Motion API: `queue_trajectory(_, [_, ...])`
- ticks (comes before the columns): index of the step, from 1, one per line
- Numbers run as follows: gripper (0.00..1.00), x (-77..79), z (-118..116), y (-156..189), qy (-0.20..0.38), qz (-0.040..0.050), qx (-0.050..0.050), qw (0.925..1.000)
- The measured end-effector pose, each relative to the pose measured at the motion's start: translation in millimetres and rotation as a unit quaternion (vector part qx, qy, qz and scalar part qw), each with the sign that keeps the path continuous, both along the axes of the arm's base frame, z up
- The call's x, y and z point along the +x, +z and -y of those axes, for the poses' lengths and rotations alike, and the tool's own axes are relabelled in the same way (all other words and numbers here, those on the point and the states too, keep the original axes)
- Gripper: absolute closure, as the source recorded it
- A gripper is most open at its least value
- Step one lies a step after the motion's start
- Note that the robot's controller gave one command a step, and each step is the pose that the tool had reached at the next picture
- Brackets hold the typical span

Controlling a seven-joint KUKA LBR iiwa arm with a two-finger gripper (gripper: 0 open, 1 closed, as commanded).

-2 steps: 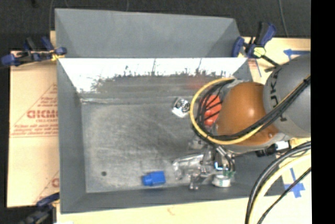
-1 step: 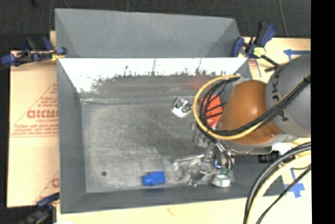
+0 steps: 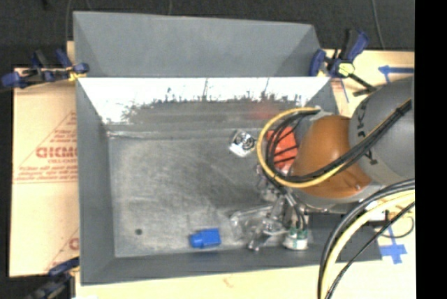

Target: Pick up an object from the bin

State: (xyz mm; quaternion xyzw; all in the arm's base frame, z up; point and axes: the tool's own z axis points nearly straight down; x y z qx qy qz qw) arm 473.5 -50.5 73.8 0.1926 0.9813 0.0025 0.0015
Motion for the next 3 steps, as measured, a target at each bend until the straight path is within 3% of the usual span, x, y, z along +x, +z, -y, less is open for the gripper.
queue_trajectory(1, [0.0, 1.1, -1, 2, 0.003, 0.0001, -0.001, 1.0])
queue_trajectory(2, [1.0, 5.2, 0, 4, 0.002, 0.0066, -0.002, 1.0])
queue_trajectory(3, [1.0, 7.1, 0, 69, 0.006, 0.0014, -0.002, 1.0])
